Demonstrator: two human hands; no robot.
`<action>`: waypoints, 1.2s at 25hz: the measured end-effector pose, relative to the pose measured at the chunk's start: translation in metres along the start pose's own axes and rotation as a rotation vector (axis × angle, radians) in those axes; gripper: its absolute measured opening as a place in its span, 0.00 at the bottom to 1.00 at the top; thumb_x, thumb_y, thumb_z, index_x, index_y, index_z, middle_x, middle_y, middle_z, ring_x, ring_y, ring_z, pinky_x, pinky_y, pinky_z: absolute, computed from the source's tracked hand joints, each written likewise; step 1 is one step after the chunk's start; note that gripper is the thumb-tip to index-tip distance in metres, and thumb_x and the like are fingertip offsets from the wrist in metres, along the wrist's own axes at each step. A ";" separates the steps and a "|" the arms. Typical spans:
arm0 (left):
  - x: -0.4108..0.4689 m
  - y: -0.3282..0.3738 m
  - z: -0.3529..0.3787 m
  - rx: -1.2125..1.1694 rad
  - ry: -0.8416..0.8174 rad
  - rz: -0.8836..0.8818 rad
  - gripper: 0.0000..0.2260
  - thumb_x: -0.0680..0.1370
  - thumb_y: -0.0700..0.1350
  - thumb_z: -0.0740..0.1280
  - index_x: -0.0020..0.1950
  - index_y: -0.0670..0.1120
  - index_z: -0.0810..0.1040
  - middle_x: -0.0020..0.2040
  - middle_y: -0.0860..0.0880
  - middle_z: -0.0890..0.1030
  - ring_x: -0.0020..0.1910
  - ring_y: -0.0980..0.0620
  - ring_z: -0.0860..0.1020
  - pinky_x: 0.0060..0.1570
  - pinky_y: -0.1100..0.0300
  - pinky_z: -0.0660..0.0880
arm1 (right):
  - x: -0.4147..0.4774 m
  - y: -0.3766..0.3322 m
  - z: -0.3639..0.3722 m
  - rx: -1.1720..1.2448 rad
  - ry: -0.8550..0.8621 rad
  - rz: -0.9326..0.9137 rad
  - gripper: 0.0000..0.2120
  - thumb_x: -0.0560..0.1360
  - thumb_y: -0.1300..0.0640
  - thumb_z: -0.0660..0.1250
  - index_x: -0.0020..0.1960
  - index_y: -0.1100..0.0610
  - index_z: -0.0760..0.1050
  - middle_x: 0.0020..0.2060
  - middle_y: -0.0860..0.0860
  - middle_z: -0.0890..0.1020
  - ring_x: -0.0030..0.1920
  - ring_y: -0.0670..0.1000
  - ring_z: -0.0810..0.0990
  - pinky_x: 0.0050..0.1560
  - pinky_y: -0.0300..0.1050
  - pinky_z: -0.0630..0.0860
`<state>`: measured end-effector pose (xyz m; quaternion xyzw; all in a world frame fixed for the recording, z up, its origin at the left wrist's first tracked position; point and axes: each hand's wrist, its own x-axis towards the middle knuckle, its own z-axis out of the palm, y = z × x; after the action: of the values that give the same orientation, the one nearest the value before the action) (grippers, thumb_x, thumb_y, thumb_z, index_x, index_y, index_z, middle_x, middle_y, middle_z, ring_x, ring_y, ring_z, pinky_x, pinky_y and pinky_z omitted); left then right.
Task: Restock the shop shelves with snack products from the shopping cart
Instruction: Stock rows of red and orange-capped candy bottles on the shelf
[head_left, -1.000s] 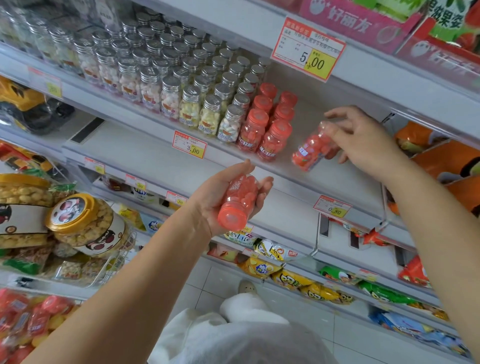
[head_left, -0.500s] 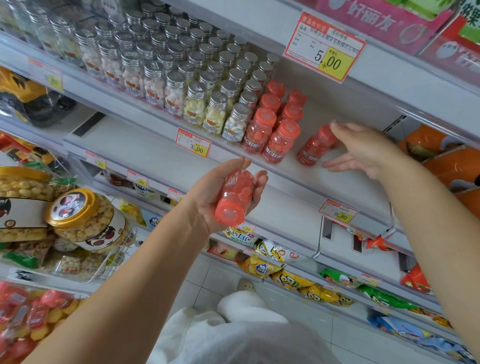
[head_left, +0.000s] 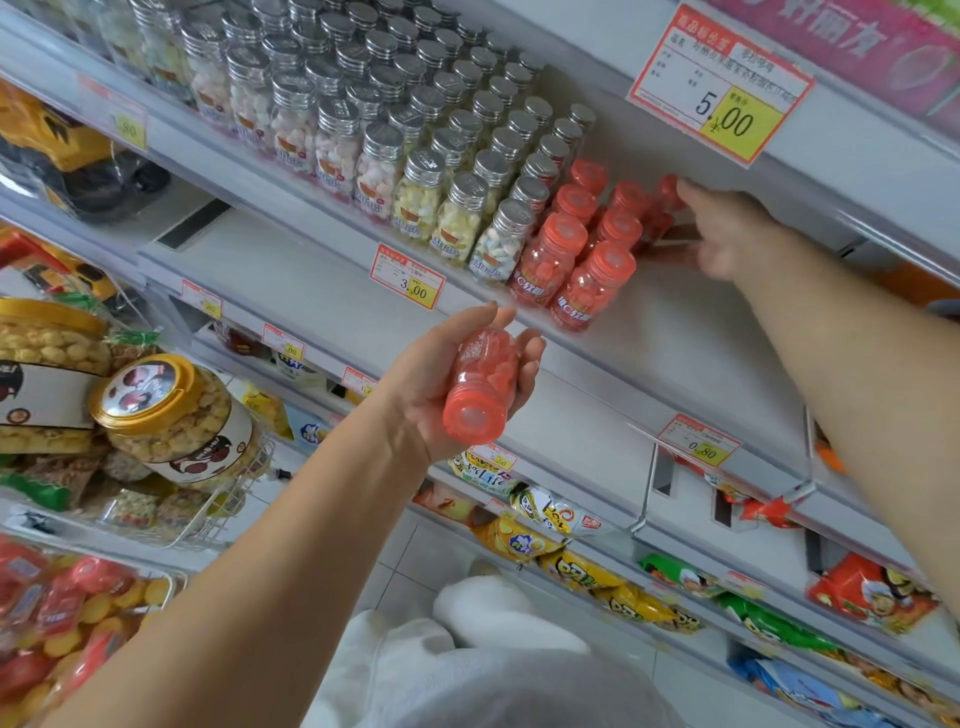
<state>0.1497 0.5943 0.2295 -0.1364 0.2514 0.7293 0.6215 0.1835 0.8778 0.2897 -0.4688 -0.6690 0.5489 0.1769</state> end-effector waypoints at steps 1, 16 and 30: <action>0.001 0.002 -0.001 -0.021 0.006 0.011 0.07 0.77 0.44 0.68 0.54 0.44 0.78 0.44 0.41 0.82 0.37 0.48 0.82 0.36 0.59 0.81 | 0.002 -0.006 0.008 -0.024 -0.032 0.000 0.10 0.81 0.49 0.62 0.44 0.52 0.74 0.46 0.53 0.80 0.49 0.56 0.80 0.55 0.58 0.79; -0.006 0.026 0.005 -0.209 0.207 0.131 0.09 0.79 0.41 0.65 0.53 0.36 0.78 0.48 0.39 0.77 0.48 0.43 0.80 0.61 0.44 0.77 | -0.029 -0.010 0.042 -0.623 0.302 -0.584 0.17 0.81 0.48 0.55 0.62 0.57 0.75 0.58 0.54 0.79 0.58 0.53 0.76 0.53 0.42 0.68; -0.003 -0.002 0.025 0.246 0.115 -0.051 0.25 0.85 0.56 0.52 0.67 0.38 0.75 0.56 0.40 0.82 0.47 0.43 0.85 0.41 0.52 0.84 | -0.160 0.034 0.028 -0.277 -0.328 -0.528 0.11 0.77 0.43 0.64 0.58 0.41 0.78 0.47 0.44 0.83 0.38 0.50 0.79 0.38 0.47 0.78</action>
<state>0.1545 0.6053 0.2512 -0.1073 0.3704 0.6679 0.6366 0.2566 0.7291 0.2942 -0.2042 -0.8551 0.4563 0.1375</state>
